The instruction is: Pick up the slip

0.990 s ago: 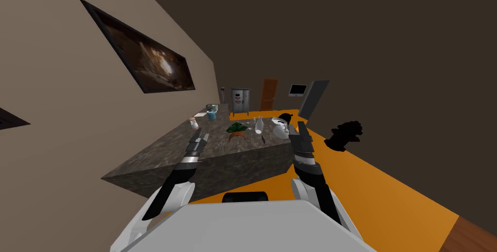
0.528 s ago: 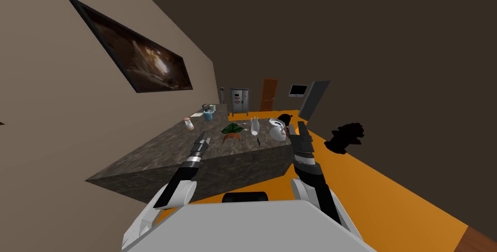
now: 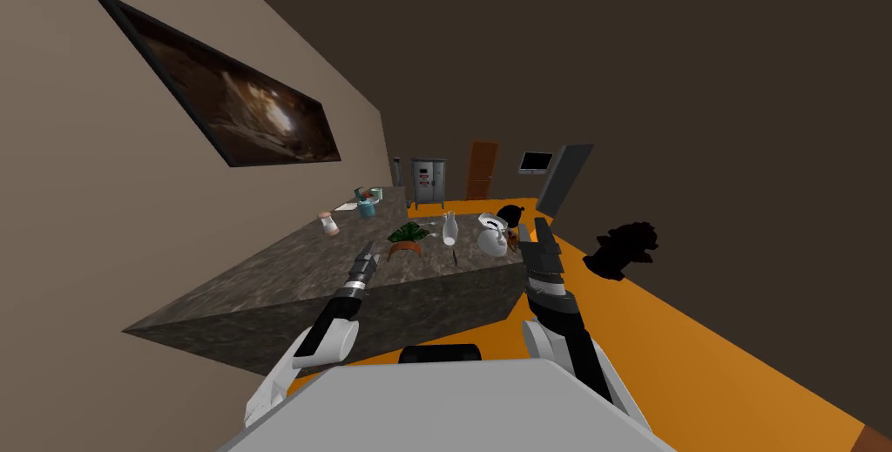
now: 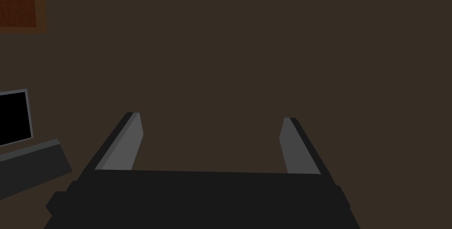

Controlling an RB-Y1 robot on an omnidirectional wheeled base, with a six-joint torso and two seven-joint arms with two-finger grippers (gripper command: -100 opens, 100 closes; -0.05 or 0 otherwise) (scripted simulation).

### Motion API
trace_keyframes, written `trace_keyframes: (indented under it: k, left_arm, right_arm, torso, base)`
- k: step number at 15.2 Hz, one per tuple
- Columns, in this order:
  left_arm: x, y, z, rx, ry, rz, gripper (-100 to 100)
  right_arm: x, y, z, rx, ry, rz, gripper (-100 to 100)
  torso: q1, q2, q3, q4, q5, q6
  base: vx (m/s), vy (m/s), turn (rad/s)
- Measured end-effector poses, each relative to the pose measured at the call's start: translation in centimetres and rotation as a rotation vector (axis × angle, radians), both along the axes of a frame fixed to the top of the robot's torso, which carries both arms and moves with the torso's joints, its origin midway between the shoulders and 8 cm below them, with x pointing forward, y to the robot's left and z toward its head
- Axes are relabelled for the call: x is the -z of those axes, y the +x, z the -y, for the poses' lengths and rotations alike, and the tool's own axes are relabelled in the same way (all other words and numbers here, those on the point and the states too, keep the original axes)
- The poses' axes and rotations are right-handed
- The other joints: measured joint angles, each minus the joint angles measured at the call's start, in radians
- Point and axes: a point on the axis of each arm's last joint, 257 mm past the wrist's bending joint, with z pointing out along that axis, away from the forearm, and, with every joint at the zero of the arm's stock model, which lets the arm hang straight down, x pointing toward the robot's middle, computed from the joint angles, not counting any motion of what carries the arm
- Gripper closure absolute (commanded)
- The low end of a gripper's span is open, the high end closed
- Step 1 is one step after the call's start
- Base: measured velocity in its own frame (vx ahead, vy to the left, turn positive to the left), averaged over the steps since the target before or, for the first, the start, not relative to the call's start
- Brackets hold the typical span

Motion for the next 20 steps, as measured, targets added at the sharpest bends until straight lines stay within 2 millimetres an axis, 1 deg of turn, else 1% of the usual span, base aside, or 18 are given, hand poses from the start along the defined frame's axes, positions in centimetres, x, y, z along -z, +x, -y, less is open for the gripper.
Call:
trace_keyframes:
  k: [3,6,10,12,13,14,19,20]
  left_arm:
    - [2.1,0.3,-0.2,-0.015,-0.030,-0.043,-100]
    - [4.4,1.0,0.3,-0.036,-0.087,-0.085,-100]
    - [6.0,1.2,1.5,-0.057,-0.169,-0.115,-100]
    - [6.5,1.4,2.3,-0.065,-0.206,-0.120,-100]
    - [6.6,1.4,2.4,-0.066,-0.210,-0.120,-100]
    - [6.6,1.4,2.4,-0.066,-0.210,-0.120,100]
    - [6.8,1.3,2.4,-0.066,-0.210,-0.124,100]
    - [6.8,1.3,2.4,-0.066,-0.210,-0.124,-100]
  right_arm:
    - [0.0,0.0,0.0,0.000,0.000,0.000,0]
    - [0.0,0.0,0.0,0.000,0.000,0.000,0]
    - [0.0,0.0,0.0,0.000,0.000,0.000,0]
    - [0.0,0.0,0.0,0.000,0.000,0.000,0]
    - [0.0,0.0,0.0,0.000,0.000,0.000,0]
    - [0.0,0.0,0.0,0.000,0.000,0.000,0]
    - [0.0,0.0,0.0,0.000,0.000,0.000,0]
    - [0.0,0.0,0.0,0.000,0.000,0.000,0]
  torso:
    - [0.003,0.001,0.001,0.000,0.000,0.000]
    - [0.003,-0.001,-0.001,0.000,0.001,0.000]
    - [0.006,0.000,0.000,0.000,0.001,0.000]
    - [0.008,0.003,0.002,0.001,0.002,0.000]
    - [0.009,0.004,0.002,0.001,0.002,0.000]
    - [0.010,0.004,0.003,0.001,0.002,0.000]
    - [0.011,0.004,0.003,0.002,0.002,0.000]
    - [0.011,0.004,0.003,0.002,0.002,0.000]
  base:
    - [0.050,-0.081,0.012]
    - [0.079,-0.093,0.011]
    - [0.047,-0.046,0.020]
    - [0.002,-0.003,0.010]
    - [0.000,0.000,0.000]
    - [0.000,0.000,0.000]
    - [-0.001,0.000,0.001]
    - [-0.001,-0.001,-0.015]
